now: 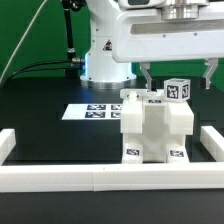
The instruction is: Assemble chair
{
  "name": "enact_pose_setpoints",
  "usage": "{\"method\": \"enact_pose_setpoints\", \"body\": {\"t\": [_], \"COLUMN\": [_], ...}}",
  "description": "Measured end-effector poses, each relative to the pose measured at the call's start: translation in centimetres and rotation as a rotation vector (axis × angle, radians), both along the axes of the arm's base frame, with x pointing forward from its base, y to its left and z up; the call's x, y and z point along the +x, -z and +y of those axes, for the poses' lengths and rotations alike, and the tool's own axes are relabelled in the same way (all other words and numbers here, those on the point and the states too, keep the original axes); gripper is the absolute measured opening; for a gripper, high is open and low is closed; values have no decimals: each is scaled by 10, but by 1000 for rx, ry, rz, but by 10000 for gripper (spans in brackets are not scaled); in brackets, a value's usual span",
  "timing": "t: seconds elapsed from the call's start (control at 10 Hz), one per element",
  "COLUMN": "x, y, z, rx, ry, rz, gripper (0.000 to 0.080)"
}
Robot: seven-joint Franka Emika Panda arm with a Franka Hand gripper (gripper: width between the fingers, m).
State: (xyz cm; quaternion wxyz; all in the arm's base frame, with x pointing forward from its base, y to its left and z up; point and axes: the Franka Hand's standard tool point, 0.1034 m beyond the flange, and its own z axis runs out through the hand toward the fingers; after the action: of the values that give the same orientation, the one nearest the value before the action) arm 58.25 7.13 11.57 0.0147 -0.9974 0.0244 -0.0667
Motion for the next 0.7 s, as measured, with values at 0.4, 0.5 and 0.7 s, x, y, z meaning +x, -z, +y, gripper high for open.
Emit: {"method": "enact_pose_setpoints", "body": {"t": [0.4,0.5,0.7], "x": [4,5,3], "y": [-2,-4,-2], "z": [1,4,2], "rx": [-80,-101,-112], "ry": [-430,-538,-631], "rz": [4,2,10], "gripper": [649,649,649]}}
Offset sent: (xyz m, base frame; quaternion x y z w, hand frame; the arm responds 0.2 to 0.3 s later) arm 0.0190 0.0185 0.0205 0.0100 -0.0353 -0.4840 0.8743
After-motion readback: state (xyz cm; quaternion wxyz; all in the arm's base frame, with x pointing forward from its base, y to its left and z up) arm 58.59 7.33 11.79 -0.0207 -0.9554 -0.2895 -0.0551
